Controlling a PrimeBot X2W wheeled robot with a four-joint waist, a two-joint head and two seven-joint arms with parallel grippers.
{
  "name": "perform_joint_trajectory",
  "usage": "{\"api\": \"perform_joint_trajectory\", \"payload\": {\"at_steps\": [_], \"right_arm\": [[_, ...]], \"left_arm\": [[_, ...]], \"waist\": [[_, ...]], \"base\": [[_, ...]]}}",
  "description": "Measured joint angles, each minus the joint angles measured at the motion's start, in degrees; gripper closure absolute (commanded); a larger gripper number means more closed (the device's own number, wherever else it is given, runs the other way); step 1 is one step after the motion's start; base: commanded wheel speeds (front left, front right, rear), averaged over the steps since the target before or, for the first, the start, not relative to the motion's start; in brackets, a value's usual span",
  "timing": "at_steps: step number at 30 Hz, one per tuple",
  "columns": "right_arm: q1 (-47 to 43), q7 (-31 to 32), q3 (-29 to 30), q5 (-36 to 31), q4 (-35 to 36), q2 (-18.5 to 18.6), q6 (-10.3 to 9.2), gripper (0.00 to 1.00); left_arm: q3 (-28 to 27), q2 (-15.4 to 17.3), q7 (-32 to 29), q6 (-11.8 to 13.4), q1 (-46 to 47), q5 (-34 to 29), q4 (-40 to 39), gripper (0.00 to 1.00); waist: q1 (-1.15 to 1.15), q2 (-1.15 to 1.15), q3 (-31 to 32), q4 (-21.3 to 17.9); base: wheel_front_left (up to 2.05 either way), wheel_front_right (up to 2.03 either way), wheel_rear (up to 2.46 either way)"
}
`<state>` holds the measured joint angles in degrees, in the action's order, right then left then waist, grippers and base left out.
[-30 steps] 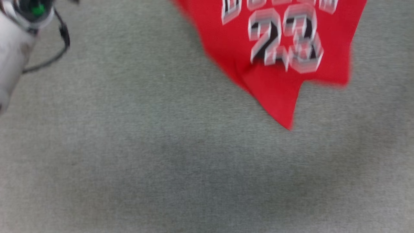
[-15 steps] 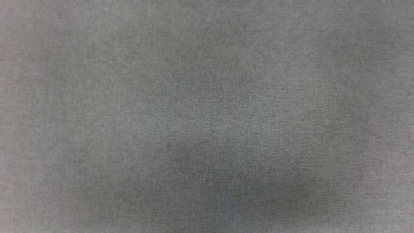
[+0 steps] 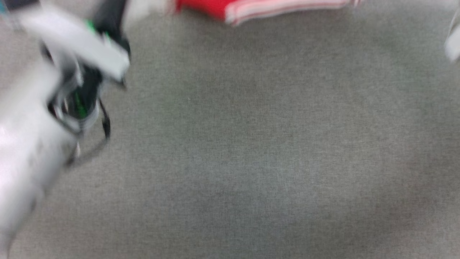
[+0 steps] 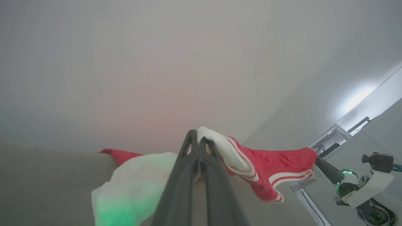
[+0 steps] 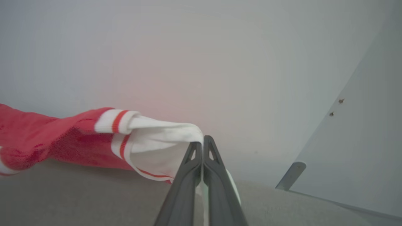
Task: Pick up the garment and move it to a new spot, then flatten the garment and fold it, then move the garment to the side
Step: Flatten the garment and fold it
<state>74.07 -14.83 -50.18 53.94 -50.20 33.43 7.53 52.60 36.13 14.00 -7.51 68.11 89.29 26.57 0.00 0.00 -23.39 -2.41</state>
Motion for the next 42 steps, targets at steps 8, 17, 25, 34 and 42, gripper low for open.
{"api": "perform_joint_trajectory", "payload": {"at_steps": [8,17,25,34,42], "right_arm": [[-23.13,2.31,0.97,8.82,18.4,11.14,0.0,1.0],[-42.8,11.04,5.48,12.2,34.2,21.39,0.0,1.0],[-59.01,18.6,13.81,13.26,46.09,27.21,0.0,1.0],[-75.65,26.35,26.42,11.56,56.42,27.04,0.0,1.0],[-79.61,36.65,34.81,-0.81,58.0,16.63,-0.01,1.0]], "left_arm": [[4.64,6.8,0.73,0.0,-19.8,-1.27,-14.03,1.0],[6.19,11.62,1.12,0.0,-35.62,-3.22,-21.26,1.0],[6.75,15.91,1.12,0.0,-42.87,-2.46,-27.07,1.0],[5.6,22.47,1.13,2.64,-50.36,-0.9,-35.32,1.0],[6.8,17.48,-0.45,3.74,-49.26,-1.98,-30.25,1.0]], "waist": [[0.0,0.0,3.88,-0.01],[0.0,0.0,7.45,0.25],[0.0,0.0,8.91,0.34],[0.0,0.0,8.76,-0.43],[0.0,0.0,7.6,-0.3]], "base": [[0.0,0.0,0.0],[0.0,0.0,0.0],[0.0,0.0,0.0],[0.0,0.0,0.0],[0.0,0.0,0.0]]}}
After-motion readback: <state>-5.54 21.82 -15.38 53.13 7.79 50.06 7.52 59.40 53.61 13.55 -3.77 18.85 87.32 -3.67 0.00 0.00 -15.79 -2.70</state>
